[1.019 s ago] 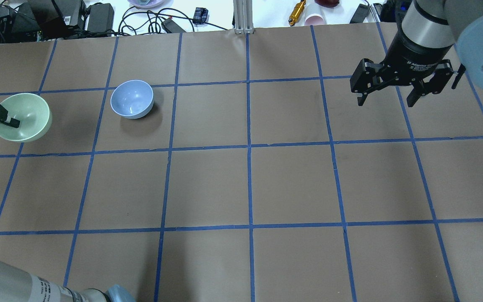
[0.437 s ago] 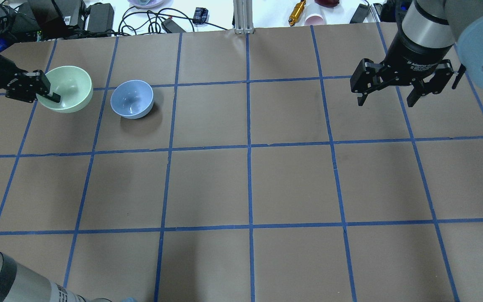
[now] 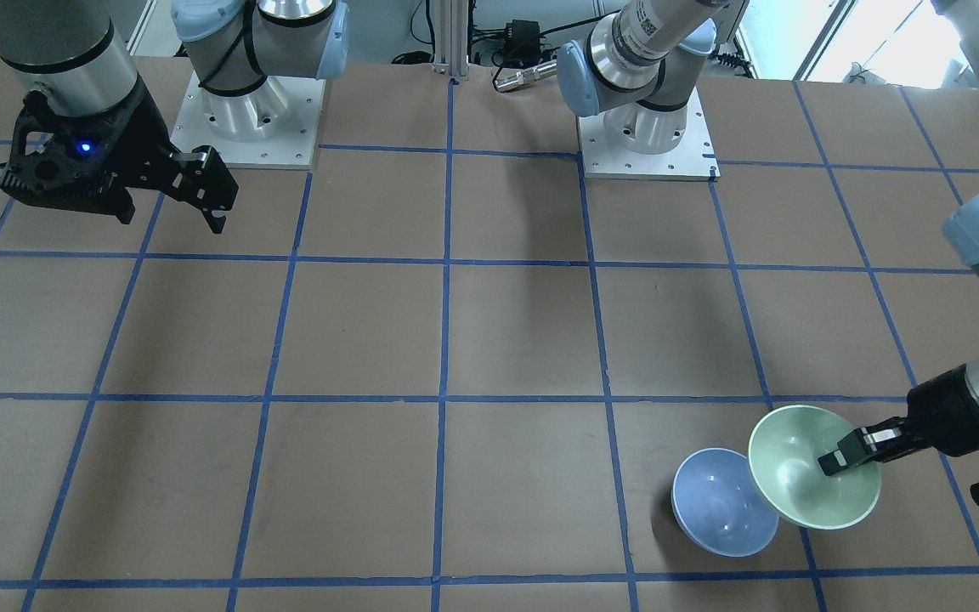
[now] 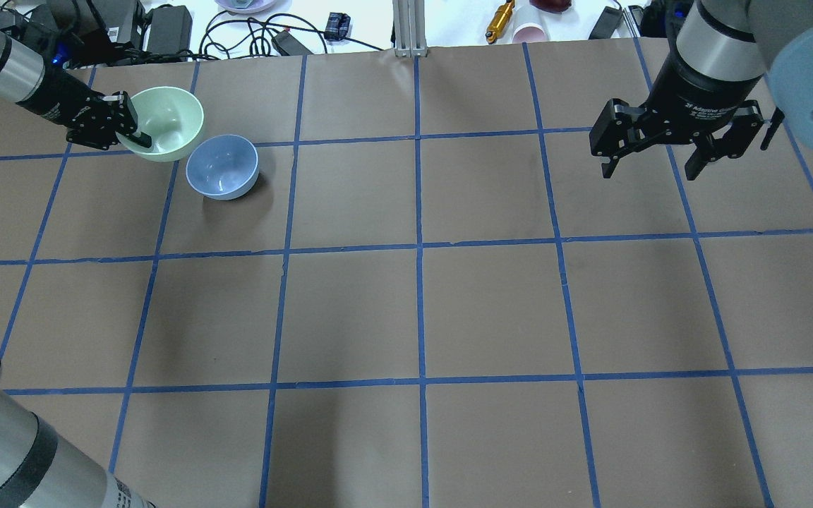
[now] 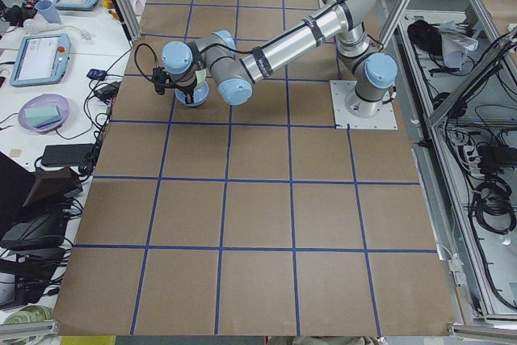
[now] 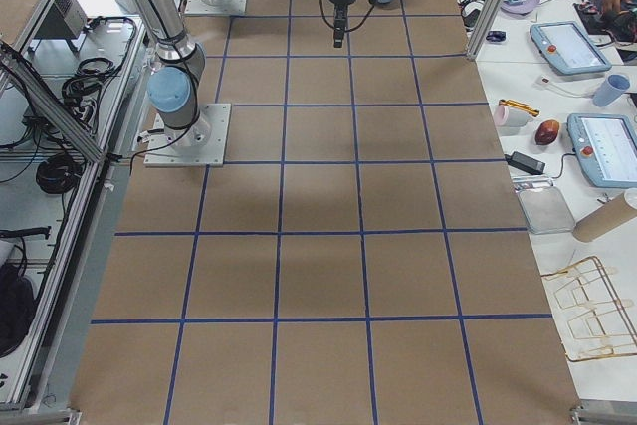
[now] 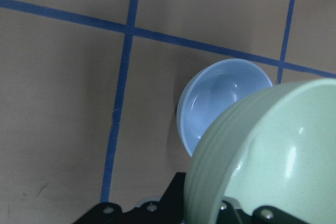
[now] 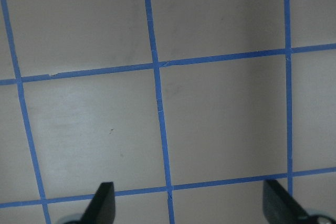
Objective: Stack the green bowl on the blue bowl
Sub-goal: 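Lift the pale green bowl with the left gripper toward the blue bowl, then lower the green bowl into the blue bowl and open the left gripper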
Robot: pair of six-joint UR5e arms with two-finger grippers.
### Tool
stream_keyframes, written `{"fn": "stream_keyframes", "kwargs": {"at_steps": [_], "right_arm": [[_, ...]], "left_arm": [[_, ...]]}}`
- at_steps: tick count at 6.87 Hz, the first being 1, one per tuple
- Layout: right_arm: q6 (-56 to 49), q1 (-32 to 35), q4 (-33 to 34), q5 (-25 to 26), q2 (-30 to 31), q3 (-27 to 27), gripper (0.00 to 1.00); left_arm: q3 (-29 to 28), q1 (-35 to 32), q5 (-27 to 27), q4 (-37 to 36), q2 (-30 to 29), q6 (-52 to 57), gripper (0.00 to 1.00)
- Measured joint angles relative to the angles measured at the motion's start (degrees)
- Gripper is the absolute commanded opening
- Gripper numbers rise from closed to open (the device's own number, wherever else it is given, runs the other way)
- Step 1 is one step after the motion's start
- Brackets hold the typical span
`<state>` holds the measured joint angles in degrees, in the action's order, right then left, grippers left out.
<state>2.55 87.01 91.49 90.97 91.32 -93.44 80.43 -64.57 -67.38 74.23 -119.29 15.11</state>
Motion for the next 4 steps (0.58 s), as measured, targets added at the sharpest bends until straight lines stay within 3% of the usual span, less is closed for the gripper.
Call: {"fn": "stream_keyframes", "kwargs": {"at_steps": [4], "right_arm": [[0.0,0.0,0.0,0.0,0.0,0.0,1.0]], "left_arm": [[0.0,-2.2,2.3,-4.0,-3.7,-0.7,0.05]]}}
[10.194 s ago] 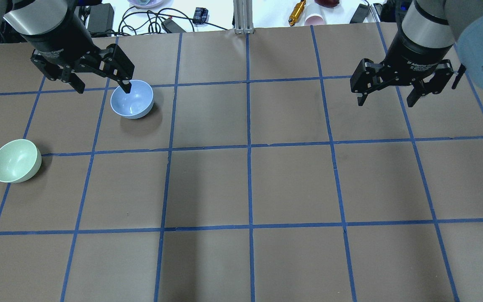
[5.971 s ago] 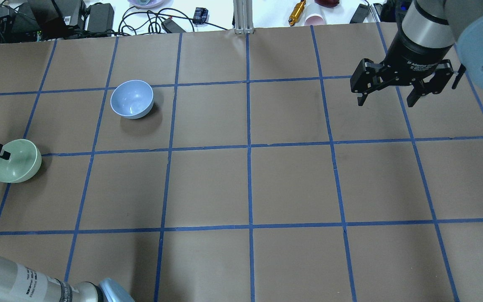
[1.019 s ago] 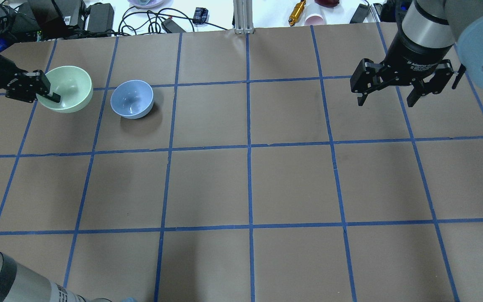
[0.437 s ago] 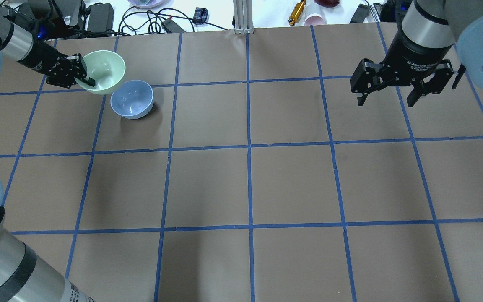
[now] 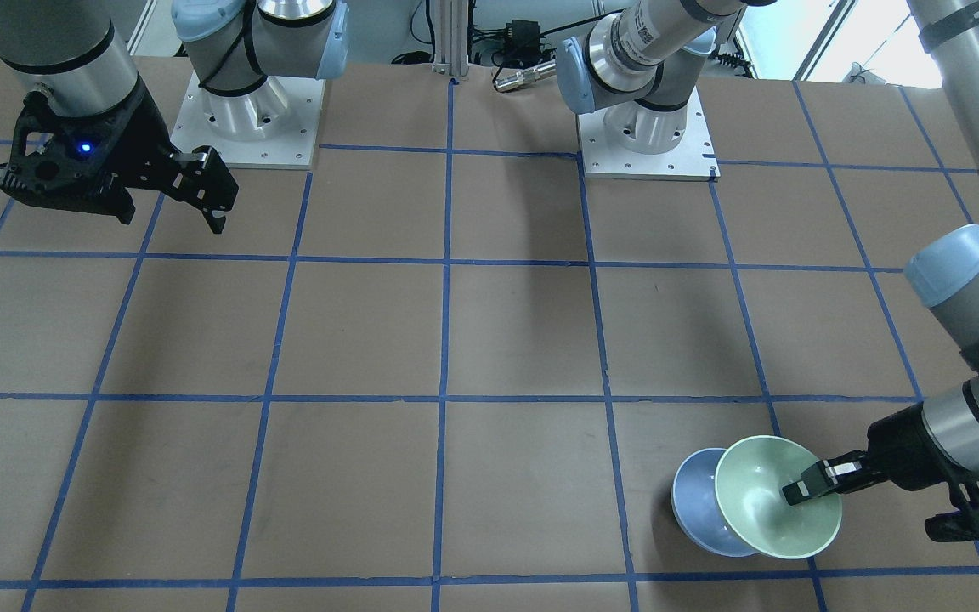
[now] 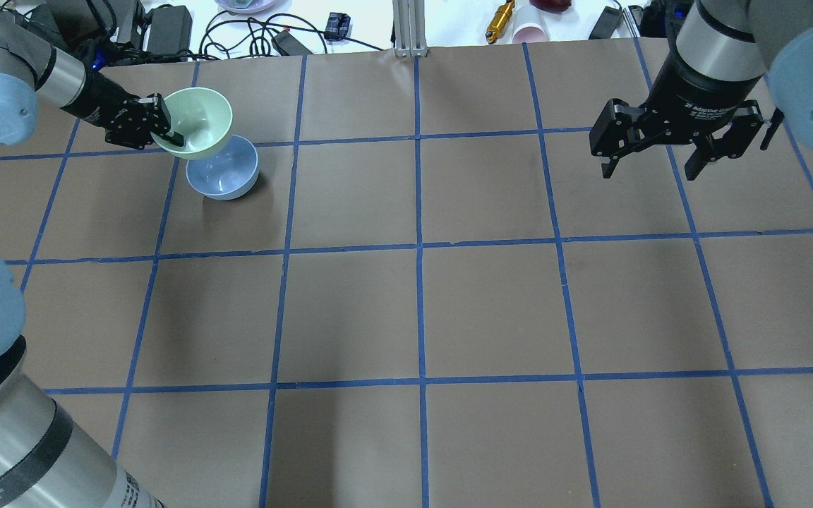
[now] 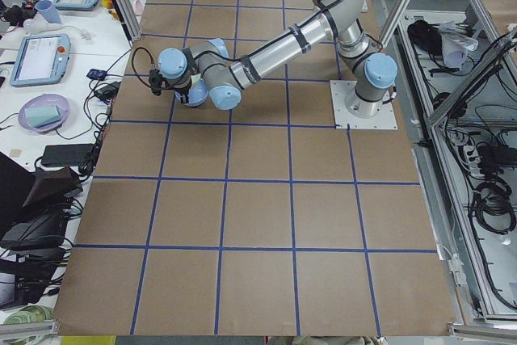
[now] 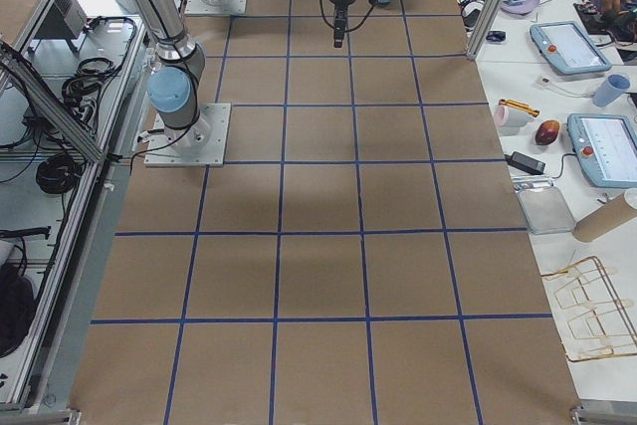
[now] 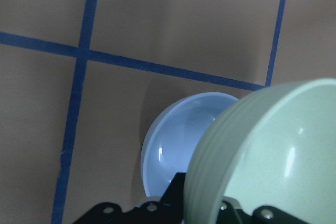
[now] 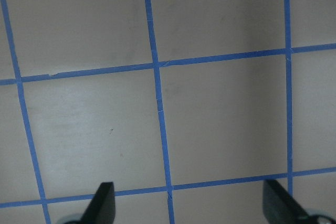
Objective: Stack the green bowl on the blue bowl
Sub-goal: 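Lower the green bowl into the blue bowl and open the left gripper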
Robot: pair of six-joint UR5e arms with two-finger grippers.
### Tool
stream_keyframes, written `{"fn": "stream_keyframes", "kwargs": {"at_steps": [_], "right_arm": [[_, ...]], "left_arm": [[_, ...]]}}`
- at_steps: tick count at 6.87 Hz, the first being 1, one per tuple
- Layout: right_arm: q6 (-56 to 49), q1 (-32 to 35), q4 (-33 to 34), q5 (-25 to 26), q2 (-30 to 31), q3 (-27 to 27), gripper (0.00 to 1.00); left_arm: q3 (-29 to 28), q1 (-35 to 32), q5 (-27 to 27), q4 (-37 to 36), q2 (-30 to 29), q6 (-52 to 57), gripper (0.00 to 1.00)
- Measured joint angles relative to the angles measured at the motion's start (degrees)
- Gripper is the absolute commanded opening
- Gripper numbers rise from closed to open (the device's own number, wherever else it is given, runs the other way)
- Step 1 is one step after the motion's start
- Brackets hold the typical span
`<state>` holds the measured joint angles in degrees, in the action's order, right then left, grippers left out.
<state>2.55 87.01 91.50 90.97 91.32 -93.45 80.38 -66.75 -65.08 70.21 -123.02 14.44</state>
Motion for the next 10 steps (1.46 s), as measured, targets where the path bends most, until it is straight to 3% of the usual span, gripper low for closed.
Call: {"fn": "stream_keyframes", "kwargs": {"at_steps": [5,6,10], "right_arm": [[0.0,0.0,0.0,0.0,0.0,0.0,1.0],[0.0,0.0,0.0,0.0,0.0,0.0,1.0],[0.0,0.0,0.0,0.0,0.0,0.0,1.0]], "left_arm": [[3.5,-0.2,0.0,-1.7,-0.8,4.7,0.07],[3.6,-0.2,0.0,-1.8,-0.8,4.7,0.1],[3.2,-0.2,0.0,-3.6,-1.4,3.9,0.1]]}}
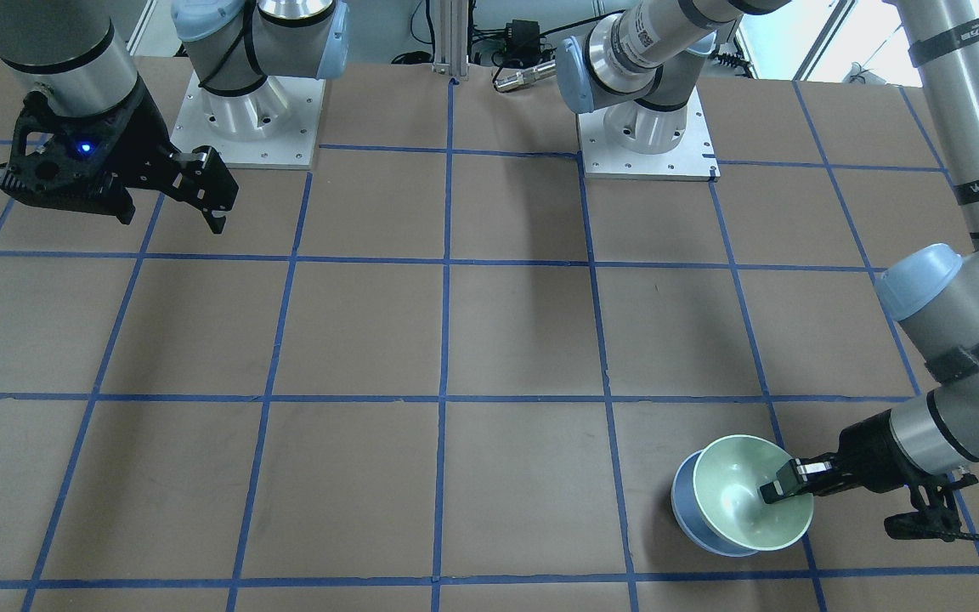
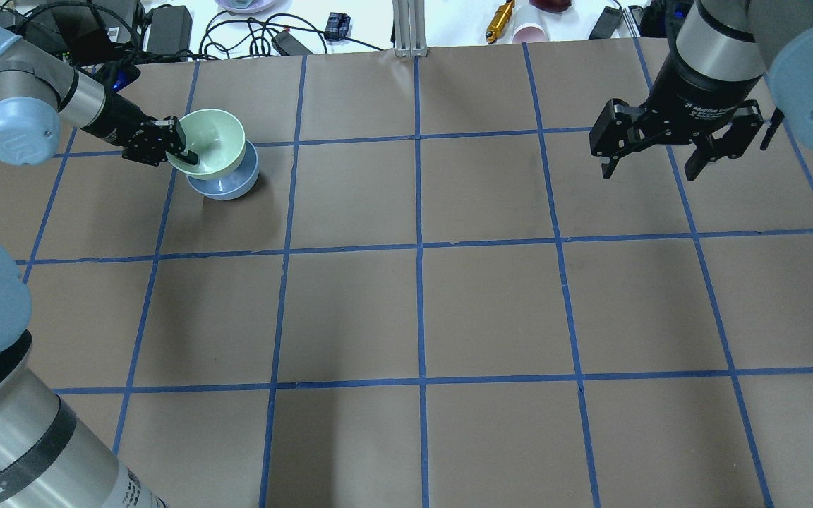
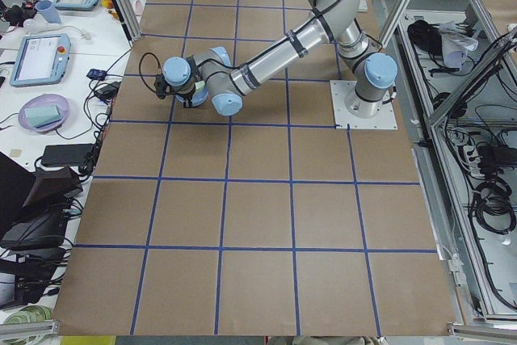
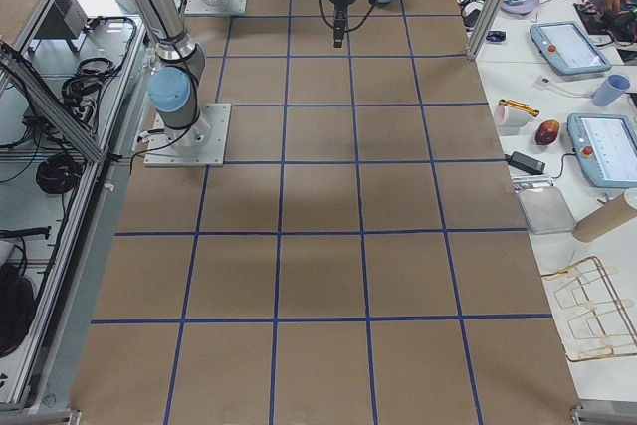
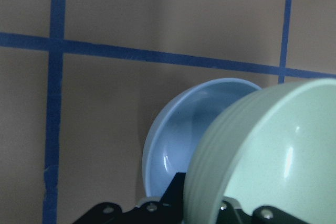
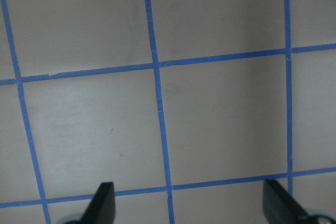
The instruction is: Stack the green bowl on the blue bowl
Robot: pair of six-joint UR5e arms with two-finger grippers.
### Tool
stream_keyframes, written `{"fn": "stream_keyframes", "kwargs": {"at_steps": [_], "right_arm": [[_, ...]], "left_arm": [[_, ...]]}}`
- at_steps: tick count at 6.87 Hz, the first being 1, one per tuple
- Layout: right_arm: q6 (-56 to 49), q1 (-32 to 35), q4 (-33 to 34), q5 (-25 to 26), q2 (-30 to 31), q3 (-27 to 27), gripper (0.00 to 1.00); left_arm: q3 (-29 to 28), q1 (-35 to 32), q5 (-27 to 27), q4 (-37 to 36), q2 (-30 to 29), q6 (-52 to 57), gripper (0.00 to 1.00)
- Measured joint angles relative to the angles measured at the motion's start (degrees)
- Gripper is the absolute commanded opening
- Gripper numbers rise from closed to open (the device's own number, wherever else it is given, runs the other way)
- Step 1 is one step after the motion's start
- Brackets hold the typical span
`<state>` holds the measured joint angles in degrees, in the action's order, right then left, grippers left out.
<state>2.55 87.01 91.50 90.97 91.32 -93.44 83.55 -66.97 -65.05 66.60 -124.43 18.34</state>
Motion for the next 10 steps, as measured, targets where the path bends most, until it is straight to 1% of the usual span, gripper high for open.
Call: {"fn": "stream_keyframes", "kwargs": {"at_steps": [1,2,3,4,7,9,10], "right_arm": [[0.0,0.0,0.0,0.0,0.0,0.0,1.0],[0.0,0.0,0.0,0.0,0.0,0.0,1.0],[0.0,0.0,0.0,0.0,0.0,0.0,1.0],[0.0,0.0,0.0,0.0,0.0,0.0,1.0],[0.0,0.0,0.0,0.0,0.0,0.0,1.0],[0.0,0.0,0.0,0.0,0.0,0.0,1.0],[0.0,0.0,0.0,0.0,0.0,0.0,1.0]], "left_arm": [[0.0,0.0,0.0,-0.3,-0.3,-0.1,0.11],[0.0,0.0,0.0,-0.4,-0.6,-0.1,0.43],[0.0,0.0,0.1,-0.4,-0.7,-0.4,0.95],[0.0,0.0,0.1,-0.4,-0.8,-1.4,0.98],[-0.1,0.0,0.1,-0.5,-0.3,-3.3,1.0],[-0.1,-0.5,-0.3,-0.1,2.1,-4.0,1.0],[-0.1,-1.4,-1.3,1.5,4.0,-4.4,1.0]]}}
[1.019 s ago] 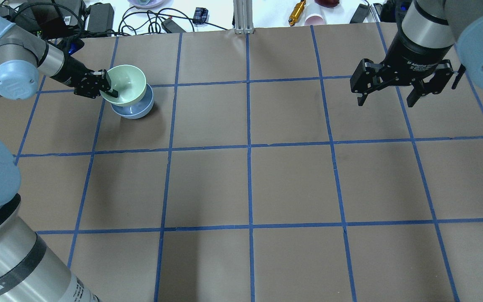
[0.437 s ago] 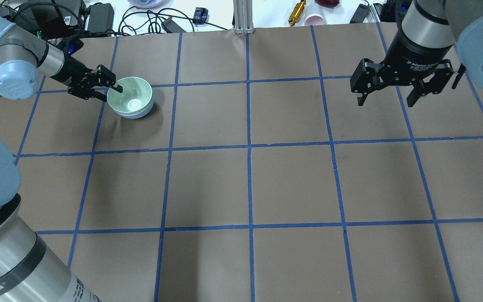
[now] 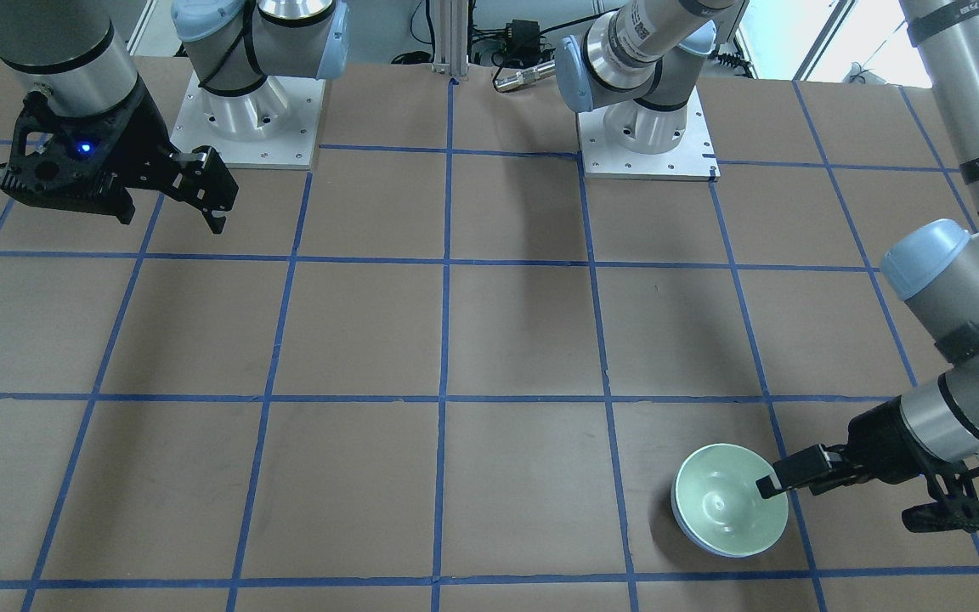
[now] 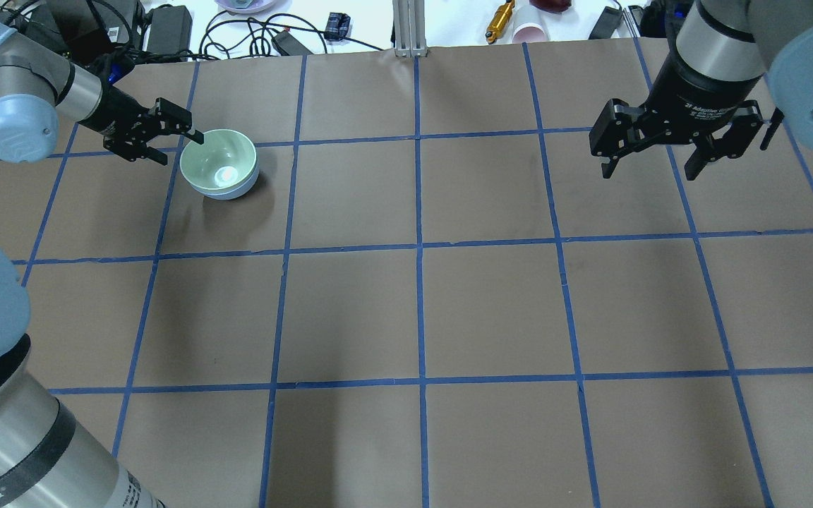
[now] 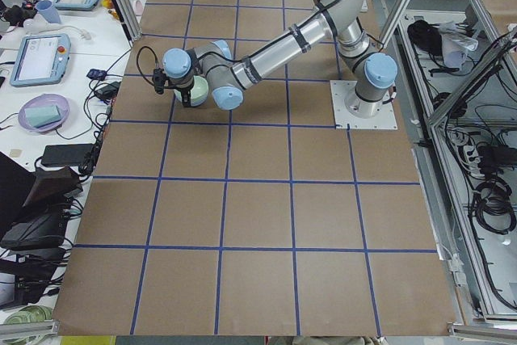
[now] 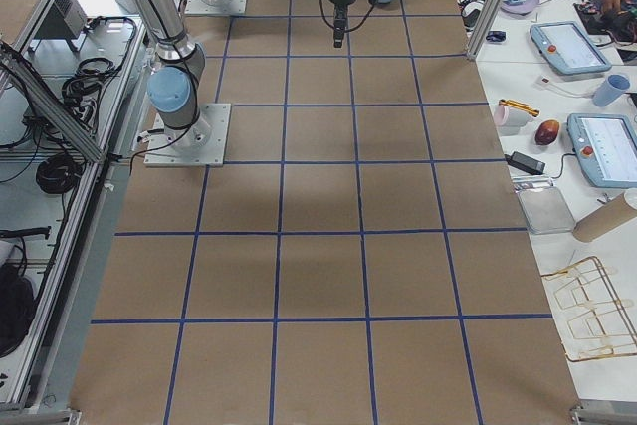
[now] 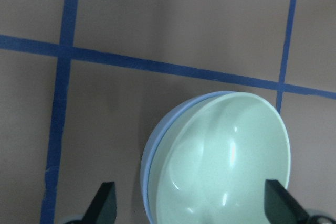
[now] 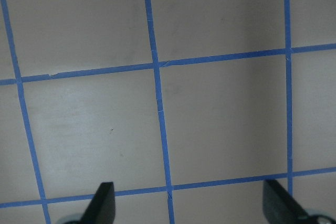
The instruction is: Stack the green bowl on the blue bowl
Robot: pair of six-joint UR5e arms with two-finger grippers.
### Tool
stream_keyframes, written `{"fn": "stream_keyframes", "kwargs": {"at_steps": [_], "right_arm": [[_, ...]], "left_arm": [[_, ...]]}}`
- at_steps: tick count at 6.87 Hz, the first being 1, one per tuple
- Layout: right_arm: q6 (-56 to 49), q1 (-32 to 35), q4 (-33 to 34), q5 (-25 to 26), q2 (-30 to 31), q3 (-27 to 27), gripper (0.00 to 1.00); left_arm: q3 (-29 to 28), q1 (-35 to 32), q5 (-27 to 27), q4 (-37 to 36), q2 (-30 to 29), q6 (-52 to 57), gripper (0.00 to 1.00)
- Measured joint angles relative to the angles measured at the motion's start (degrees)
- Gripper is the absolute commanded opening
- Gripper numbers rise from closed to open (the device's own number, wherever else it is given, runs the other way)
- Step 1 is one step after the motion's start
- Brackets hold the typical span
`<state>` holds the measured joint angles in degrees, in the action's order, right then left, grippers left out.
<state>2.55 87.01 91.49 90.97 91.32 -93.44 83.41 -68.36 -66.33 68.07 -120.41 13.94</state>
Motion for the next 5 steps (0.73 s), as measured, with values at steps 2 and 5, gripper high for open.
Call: {"fn": "stream_keyframes", "kwargs": {"at_steps": [2,5], "right_arm": [[0.0,0.0,0.0,0.0,0.0,0.0,1.0],[0.0,0.0,0.0,0.0,0.0,0.0,1.0]], "left_arm": [[0.1,-2.4,-4.4,5.1,5.2,-1.6,1.0],[0.4,-9.1,-14.0,11.2,14.1,-7.3,1.0]]}}
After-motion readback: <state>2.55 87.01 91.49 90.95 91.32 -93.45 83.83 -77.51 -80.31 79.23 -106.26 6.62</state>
